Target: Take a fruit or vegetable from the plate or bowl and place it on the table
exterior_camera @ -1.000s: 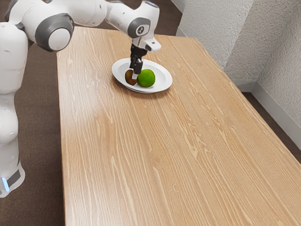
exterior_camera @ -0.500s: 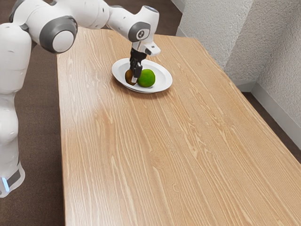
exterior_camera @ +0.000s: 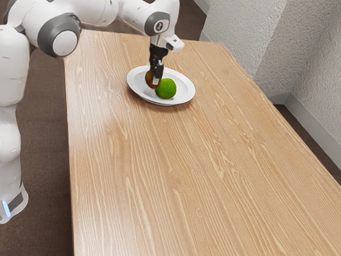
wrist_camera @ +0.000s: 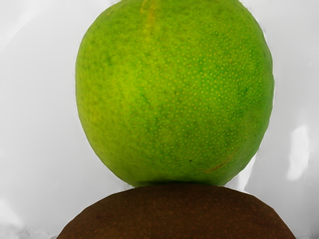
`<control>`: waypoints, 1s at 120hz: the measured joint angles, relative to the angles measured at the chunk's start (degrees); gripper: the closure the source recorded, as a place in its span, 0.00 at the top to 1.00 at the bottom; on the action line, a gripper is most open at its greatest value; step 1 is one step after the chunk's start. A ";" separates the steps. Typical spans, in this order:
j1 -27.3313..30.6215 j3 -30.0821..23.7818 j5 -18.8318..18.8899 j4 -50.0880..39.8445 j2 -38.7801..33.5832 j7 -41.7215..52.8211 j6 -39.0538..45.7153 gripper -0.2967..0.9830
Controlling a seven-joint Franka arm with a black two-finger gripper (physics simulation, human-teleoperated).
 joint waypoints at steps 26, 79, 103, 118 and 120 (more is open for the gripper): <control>0.74 -13.59 1.78 9.22 -5.92 -2.08 -6.52 0.52; -0.52 -30.65 5.17 12.54 -5.48 -11.01 -14.09 0.69; -1.13 -30.74 5.21 12.54 -5.41 -13.76 -14.80 0.72; -1.04 -30.73 5.19 12.62 -5.43 -15.06 -14.99 0.73; -1.04 -30.73 5.20 12.62 -5.42 -15.21 -15.01 0.73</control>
